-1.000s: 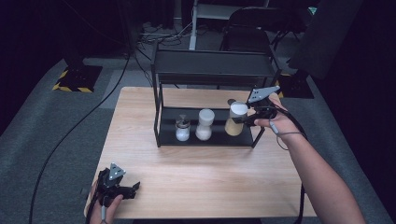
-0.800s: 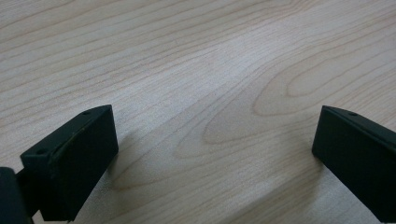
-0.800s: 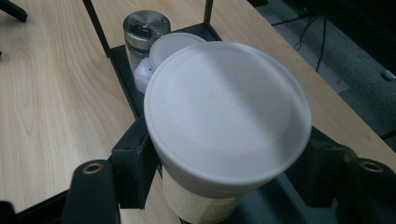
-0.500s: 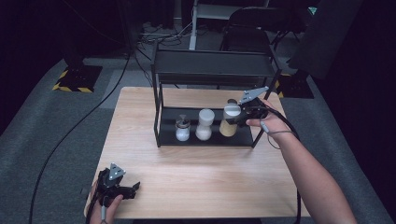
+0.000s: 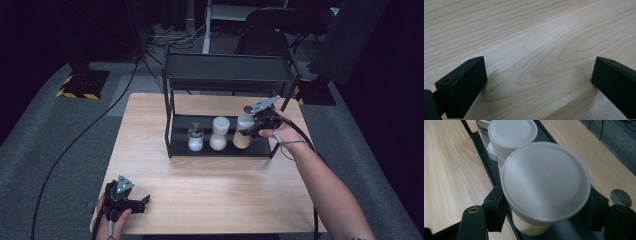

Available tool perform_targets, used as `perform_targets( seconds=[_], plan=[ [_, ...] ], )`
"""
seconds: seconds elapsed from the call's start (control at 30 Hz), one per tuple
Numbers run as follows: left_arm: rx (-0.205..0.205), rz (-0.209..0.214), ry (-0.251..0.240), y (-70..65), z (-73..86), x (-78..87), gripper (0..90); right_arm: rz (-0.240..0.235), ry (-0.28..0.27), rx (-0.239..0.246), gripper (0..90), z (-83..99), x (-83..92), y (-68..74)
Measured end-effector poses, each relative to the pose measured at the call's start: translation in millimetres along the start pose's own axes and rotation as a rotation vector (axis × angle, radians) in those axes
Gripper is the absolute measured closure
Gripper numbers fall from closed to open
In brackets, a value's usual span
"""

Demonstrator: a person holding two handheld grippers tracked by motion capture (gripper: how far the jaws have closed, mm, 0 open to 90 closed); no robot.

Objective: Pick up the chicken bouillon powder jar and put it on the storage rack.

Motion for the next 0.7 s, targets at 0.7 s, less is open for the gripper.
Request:
perform_targets(
  seconds=[0.7],
  plan=[
    [-0.002, 0.0, -0.001, 0.0, 0.1, 0.0, 0.3, 0.006, 0.059, -0.012, 33.9, -1.3, -14.3, -2.4]
  ],
)
Point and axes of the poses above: each handheld gripper's, and its own axes: x roughly backward along the jaws, z roughly out of its underside, y roughly to its left, the point moved 1 cm from there along -x, roughly forward along the jaws, and after that the axes turned 4 degrees about x, right-handed, at the moved point
